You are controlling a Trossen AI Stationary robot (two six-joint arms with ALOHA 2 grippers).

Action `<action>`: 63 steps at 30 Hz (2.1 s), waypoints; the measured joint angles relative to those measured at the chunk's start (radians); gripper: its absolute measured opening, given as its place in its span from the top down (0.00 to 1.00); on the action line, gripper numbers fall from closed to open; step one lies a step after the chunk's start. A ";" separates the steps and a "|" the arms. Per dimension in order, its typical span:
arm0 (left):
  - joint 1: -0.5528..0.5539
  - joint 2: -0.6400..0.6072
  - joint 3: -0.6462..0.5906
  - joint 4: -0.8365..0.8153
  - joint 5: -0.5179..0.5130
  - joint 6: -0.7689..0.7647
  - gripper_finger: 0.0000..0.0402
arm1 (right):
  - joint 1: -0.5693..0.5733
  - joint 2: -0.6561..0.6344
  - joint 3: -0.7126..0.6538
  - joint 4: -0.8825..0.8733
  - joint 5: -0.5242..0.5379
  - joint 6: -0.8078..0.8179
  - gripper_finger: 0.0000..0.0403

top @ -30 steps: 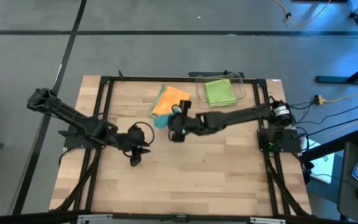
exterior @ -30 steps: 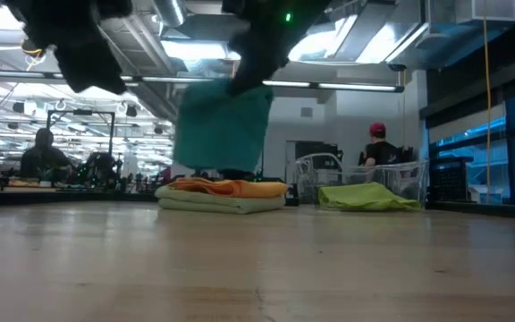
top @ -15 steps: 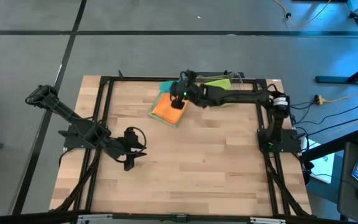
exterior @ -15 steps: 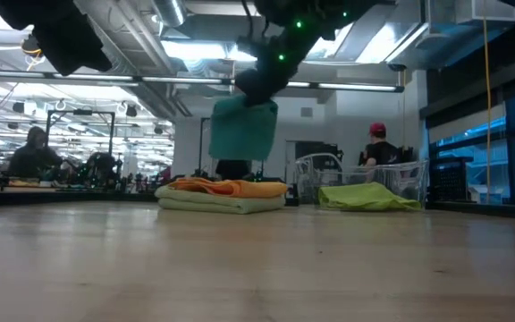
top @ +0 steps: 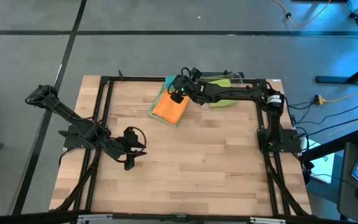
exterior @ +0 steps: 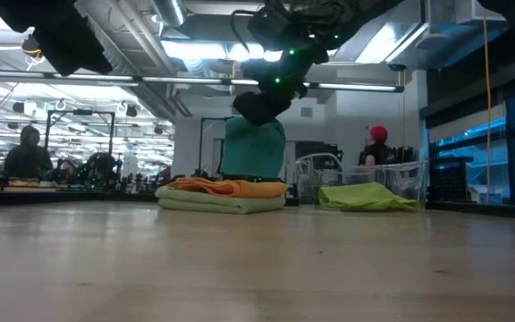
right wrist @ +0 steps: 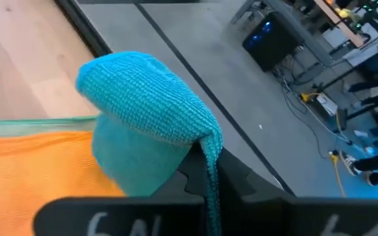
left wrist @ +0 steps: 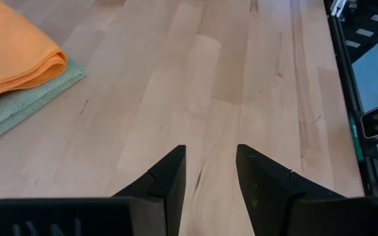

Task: Fold microfiber towels
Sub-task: Stack the blue microfiber towel on the orange microfiber towel, then put the pile of microfiber towels into the transparent bin

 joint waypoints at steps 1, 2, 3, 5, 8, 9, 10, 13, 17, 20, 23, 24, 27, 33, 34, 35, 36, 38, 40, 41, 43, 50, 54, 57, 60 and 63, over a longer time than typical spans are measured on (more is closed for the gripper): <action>0.000 0.000 0.000 -0.004 0.000 0.000 0.68 | 0.005 0.000 0.000 0.000 0.007 0.006 0.98; 0.000 0.000 0.000 -0.008 0.000 0.000 0.68 | 0.011 0.000 0.000 -0.001 0.011 0.011 0.98; 0.000 0.000 0.000 -0.013 0.000 0.000 0.68 | 0.017 0.000 0.000 -0.001 0.011 0.016 0.98; 0.000 0.000 0.000 -0.015 0.000 0.000 0.68 | 0.027 0.010 0.001 0.007 0.015 0.025 0.98; 0.000 0.000 0.000 -0.014 0.000 0.000 0.68 | 0.025 0.036 0.002 0.001 0.018 0.045 0.98; 0.000 0.000 0.000 -0.014 0.000 0.000 0.68 | 0.024 0.045 0.001 0.001 0.018 0.057 0.98; 0.000 0.000 0.000 -0.014 0.000 0.000 0.68 | 0.024 0.053 0.001 0.001 0.019 0.067 0.98; 0.000 0.000 0.000 -0.013 0.000 0.000 0.68 | 0.038 0.075 0.001 0.002 -0.012 0.107 0.98; 0.000 0.000 0.000 -0.013 0.000 0.000 0.68 | 0.076 0.076 0.000 0.003 -0.053 0.144 0.98; 0.000 0.000 0.000 -0.013 0.000 0.000 0.68 | 0.098 0.075 0.000 -0.002 -0.061 0.161 0.98; 0.000 0.000 0.000 -0.013 0.000 0.000 0.68 | 0.109 0.080 0.000 -0.002 -0.094 0.187 0.98; 0.000 0.000 0.000 -0.012 0.000 0.000 0.68 | 0.109 0.085 0.000 -0.002 -0.104 0.195 0.98; 0.000 0.000 0.000 -0.012 0.000 -0.001 0.68 | 0.110 0.110 0.000 -0.015 -0.179 0.245 0.98; 0.000 0.000 0.000 -0.012 0.000 -0.002 0.68 | 0.117 0.145 0.000 -0.022 -0.326 0.348 0.85; 0.000 0.000 0.000 -0.012 0.000 -0.002 0.68 | 0.122 0.145 0.000 -0.021 -0.352 0.352 0.82; 0.000 0.000 0.000 -0.012 0.000 -0.002 0.68 | 0.127 0.144 0.000 -0.019 -0.381 0.351 0.79; 0.000 0.000 0.000 -0.012 0.000 -0.002 0.68 | 0.132 0.144 0.000 -0.021 -0.406 0.350 0.76; 0.000 0.000 0.000 -0.012 0.000 -0.003 0.68 | 0.141 0.144 0.000 -0.026 -0.448 0.346 0.71; 0.000 0.000 0.000 -0.012 0.000 -0.003 0.68 | 0.149 0.144 0.000 -0.034 -0.481 0.345 0.66; 0.000 0.000 0.000 -0.012 0.000 -0.003 0.68 | 0.152 0.144 0.000 -0.039 -0.488 0.343 0.63; 0.000 0.000 0.000 -0.012 0.000 -0.004 0.68 | 0.154 0.144 0.000 -0.043 -0.490 0.342 0.58; 0.000 0.000 0.000 -0.012 0.000 -0.004 0.68 | 0.154 0.087 0.000 -0.051 -0.497 0.342 0.47; 0.000 0.000 0.000 -0.012 0.000 -0.003 0.68 | 0.159 0.014 0.002 -0.124 -0.497 0.269 0.46; 0.000 0.003 0.000 -0.012 0.000 0.000 0.68 | 0.175 -0.044 0.002 -0.272 -0.496 0.195 0.47; 0.000 0.004 0.000 -0.012 0.000 0.050 0.68 | 0.205 -0.102 0.002 -0.454 -0.497 0.183 0.48; 0.009 0.004 0.000 -0.010 -0.003 0.159 0.68 | 0.242 -0.145 0.002 -0.579 -0.497 0.182 0.49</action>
